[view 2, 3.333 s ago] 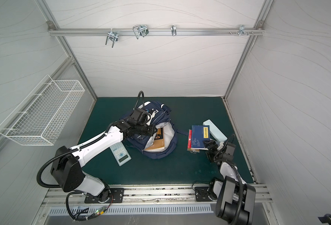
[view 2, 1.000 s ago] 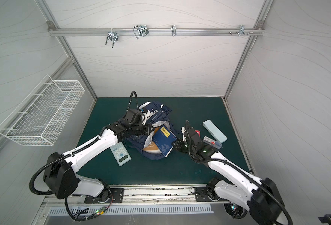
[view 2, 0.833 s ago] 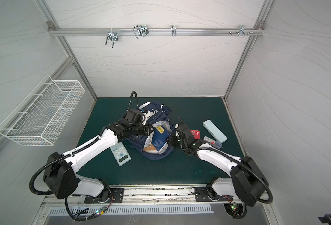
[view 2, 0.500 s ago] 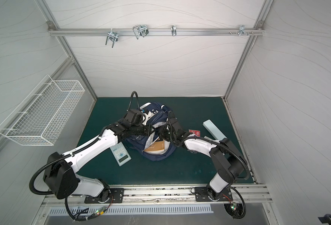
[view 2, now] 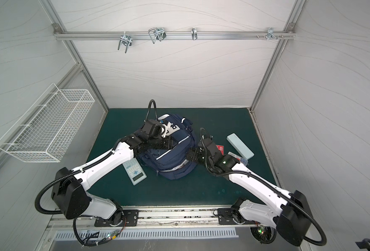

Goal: Pack books, pencil case, and school supplies into a backpack
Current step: Place the book in the student bag, then zip the student bag at the center of the table.

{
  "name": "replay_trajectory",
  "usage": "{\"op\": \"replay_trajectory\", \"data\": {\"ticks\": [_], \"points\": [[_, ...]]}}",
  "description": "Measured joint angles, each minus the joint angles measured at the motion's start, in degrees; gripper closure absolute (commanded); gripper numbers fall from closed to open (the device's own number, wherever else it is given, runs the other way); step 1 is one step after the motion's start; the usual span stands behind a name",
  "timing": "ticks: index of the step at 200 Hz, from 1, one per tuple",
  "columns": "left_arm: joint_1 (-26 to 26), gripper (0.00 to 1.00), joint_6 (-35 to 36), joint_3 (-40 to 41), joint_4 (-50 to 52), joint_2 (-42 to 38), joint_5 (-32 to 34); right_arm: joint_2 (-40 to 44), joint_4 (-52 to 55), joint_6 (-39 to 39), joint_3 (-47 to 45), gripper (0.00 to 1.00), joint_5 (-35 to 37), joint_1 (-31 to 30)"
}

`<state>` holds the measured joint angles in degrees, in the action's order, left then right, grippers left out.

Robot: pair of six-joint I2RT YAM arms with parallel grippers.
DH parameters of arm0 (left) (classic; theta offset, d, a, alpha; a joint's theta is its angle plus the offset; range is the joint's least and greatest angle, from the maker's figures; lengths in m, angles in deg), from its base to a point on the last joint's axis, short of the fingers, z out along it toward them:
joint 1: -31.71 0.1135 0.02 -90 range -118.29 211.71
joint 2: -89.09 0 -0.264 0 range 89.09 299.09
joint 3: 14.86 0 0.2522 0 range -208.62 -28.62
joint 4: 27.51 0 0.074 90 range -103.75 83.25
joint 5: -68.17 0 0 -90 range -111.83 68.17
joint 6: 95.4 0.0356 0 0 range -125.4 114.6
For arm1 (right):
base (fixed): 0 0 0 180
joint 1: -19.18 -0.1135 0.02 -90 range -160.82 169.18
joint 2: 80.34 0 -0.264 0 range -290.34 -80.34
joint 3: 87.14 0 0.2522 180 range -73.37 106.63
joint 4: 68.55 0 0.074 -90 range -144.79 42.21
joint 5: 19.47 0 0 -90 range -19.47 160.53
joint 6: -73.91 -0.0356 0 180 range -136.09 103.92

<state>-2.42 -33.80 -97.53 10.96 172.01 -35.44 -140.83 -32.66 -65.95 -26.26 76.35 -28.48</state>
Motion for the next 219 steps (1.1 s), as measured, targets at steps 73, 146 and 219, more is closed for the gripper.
{"op": "replay_trajectory", "data": {"ticks": [73, 146, 219], "points": [[14.1, 0.64, -14.7, 20.8, 5.6, -17.2, 3.3, -10.3, 10.1, 1.2, 3.2, 0.17, 14.2, -26.2], [17.3, 0.56, -24.9, 32.8, -3.4, -10.6, -7.0, -33.2, 7.0, 2.9, 18.4, 0.46, 16.1, -30.4], [18.9, 0.93, -28.9, 33.7, -14.3, -3.1, -13.3, -35.8, -5.5, 3.9, 14.4, 0.64, 9.5, -27.6]]}}
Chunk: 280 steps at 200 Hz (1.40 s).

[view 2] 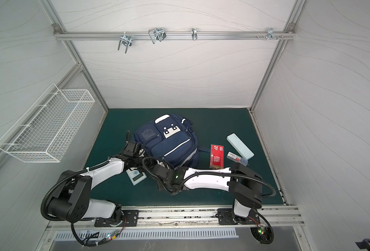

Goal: Pack books, pencil case, and school supplies into a backpack
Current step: Zip the student bag at the center of the table.

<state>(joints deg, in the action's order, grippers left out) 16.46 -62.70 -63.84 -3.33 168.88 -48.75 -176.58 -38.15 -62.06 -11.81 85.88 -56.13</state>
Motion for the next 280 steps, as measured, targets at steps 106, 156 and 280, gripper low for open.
{"op": "replay_trajectory", "data": {"ticks": [106, 156, 280], "points": [[0.3, 1.00, 2.5, -0.7, 3.7, -5.2, 0.1, -7.2, -11.9, 2.3, 1.7, 0.49, -5.9, 5.8], [0.6, 1.00, 3.1, -1.6, 4.0, -5.2, 1.0, -8.8, -15.6, 2.0, 1.4, 0.51, -4.6, 6.0], [0.9, 1.00, 3.7, -1.9, 3.6, -6.2, 1.7, -9.6, -28.1, 5.5, -4.2, 0.73, -2.9, 7.1]]}}
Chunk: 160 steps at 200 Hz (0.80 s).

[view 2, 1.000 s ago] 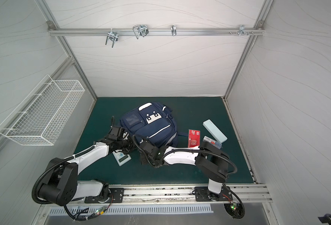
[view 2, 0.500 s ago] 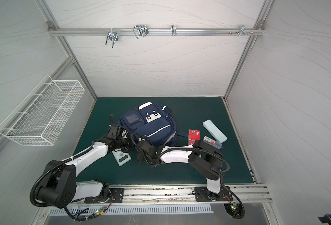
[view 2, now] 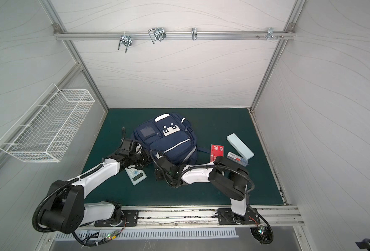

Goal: Pack books, pencil case, and school supplies into a backpack
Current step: Zip the student bag at the center of the table.

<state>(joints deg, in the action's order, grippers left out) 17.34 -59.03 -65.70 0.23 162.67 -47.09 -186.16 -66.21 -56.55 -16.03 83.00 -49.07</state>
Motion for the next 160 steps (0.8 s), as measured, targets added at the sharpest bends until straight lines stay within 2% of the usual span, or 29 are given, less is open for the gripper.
{"op": "replay_trajectory", "data": {"ticks": [10, 32, 47, 62, 82, 104, 112, 160], "points": [[0.0, 1.00, 0.0, 0.0, -0.2, 0.0, 0.0, 0.0, -0.3, -0.1, 0.0, 0.66, 0.1, 0.0], [0.0, 1.00, 0.0, 0.0, -0.8, 0.0, 0.0, 0.0, -0.9, 0.5, 0.0, 0.65, 0.2, 0.0], [0.0, 1.00, 0.0, 0.0, -0.9, 0.0, 0.0, 0.0, -1.0, 0.7, 0.0, 0.69, 0.5, 0.0], [0.0, 1.00, 0.0, 0.0, -1.0, -0.1, 0.0, 0.0, -0.9, 1.0, 0.0, 0.77, 0.8, 0.2], [0.0, 1.00, 0.1, 0.0, -1.0, -0.2, 0.0, 0.0, -0.7, 1.6, 0.1, 0.82, 1.0, 0.5], [0.0, 1.00, 0.1, 0.0, -1.0, -0.4, 0.0, 0.0, -0.6, 2.0, 0.1, 0.92, 1.4, 0.5], [0.0, 1.00, 0.1, 0.0, -1.0, -0.4, -0.1, 0.0, -0.5, 2.2, 0.2, 1.00, 1.6, 0.5], [0.0, 1.00, 0.1, -0.7, 0.4, -0.4, -0.5, 3.6, 4.7, 2.5, 0.2, 1.00, 4.9, -0.4]]}}
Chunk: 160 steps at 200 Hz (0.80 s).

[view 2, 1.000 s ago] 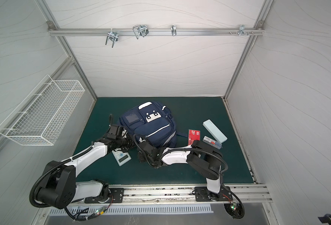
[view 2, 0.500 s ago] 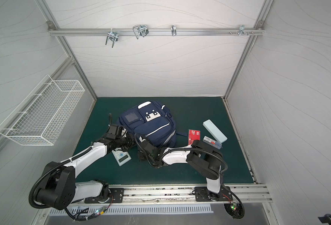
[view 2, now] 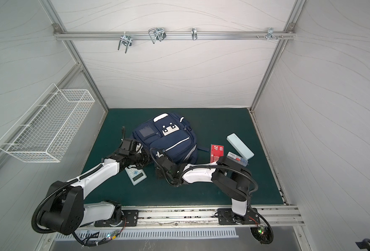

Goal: Pack books, pencil case, and school supplies into a backpack
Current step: Zip the student bag at the center of the table.

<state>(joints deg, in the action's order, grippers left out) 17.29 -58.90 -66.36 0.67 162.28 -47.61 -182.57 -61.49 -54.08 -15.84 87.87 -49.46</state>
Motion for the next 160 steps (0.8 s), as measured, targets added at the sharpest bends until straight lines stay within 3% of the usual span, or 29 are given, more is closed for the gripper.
{"op": "replay_trajectory", "data": {"ticks": [81, 135, 160], "points": [[0.2, 1.00, 1.5, -4.8, 8.7, 0.0, 0.0, 17.0, 21.2, -4.3, -6.4, 1.00, 1.6, -0.3], [1.6, 1.00, 2.8, -6.8, 12.7, 0.5, -0.3, 31.1, 26.4, -3.4, -15.9, 1.00, -4.8, 12.0], [2.5, 1.00, 3.7, -10.1, 15.2, 3.6, -1.2, 35.8, 25.5, -0.3, -17.9, 1.00, -9.3, 12.7]]}}
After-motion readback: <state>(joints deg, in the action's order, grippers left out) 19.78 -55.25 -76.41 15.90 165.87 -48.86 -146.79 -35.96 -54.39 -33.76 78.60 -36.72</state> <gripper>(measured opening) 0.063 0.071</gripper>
